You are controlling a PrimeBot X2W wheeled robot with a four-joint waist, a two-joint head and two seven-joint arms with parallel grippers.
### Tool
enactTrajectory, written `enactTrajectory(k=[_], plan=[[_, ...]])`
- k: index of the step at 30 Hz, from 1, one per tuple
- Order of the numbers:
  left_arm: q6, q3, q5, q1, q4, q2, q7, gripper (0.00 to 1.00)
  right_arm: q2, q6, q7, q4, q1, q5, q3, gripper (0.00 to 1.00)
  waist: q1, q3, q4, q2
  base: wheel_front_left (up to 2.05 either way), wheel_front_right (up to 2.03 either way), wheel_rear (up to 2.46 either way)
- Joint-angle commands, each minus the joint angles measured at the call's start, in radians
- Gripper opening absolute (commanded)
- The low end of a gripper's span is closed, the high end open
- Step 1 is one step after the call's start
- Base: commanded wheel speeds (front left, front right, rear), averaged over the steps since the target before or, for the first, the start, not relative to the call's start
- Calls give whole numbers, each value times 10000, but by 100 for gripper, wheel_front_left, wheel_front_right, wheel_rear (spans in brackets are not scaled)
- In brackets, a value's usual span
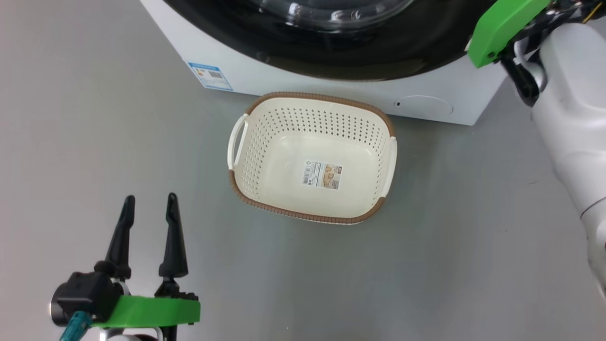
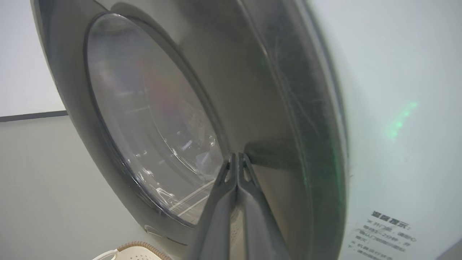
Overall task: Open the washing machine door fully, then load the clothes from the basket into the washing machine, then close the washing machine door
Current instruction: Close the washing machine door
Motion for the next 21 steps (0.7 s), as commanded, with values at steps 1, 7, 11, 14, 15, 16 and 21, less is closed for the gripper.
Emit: enactTrajectory(k=[1, 7, 11, 14, 15, 16, 21], plan=[[-44, 310, 39, -281, -191, 145, -91, 100, 16, 10, -112, -39, -319, -147, -152, 0, 0, 127, 108, 0, 0, 0, 0], [-61, 363, 38, -337, -127, 134, -91, 100, -16, 10, -143, 103, -538, -448, -257, 0, 0, 181, 76, 0, 0, 0, 0], [-2, 347, 11, -358, -113, 132, -91, 100, -15, 10, -146, -126, -368, -604, -290, 0, 0, 146, 2, 0, 0, 0, 0], [32, 336, 7, -378, -115, 131, -91, 100, 41, 10, -147, -402, -79, -663, -302, 0, 0, 114, -72, 0, 0, 0, 0], [33, 328, 11, -378, -112, 131, -91, 100, 77, 10, -147, -529, 58, -648, -297, 0, 0, 95, -100, 0, 0, 0, 0], [33, 328, 11, -378, -112, 131, -91, 100, 77, 10, -147, -529, 58, -648, -297, 0, 0, 95, -100, 0, 0, 0, 0], [46, 370, 73, -353, -79, 131, -91, 100, 118, 10, -147, -1486, 1021, -414, -399, 0, 0, -33, -272, 0, 0, 0, 0]])
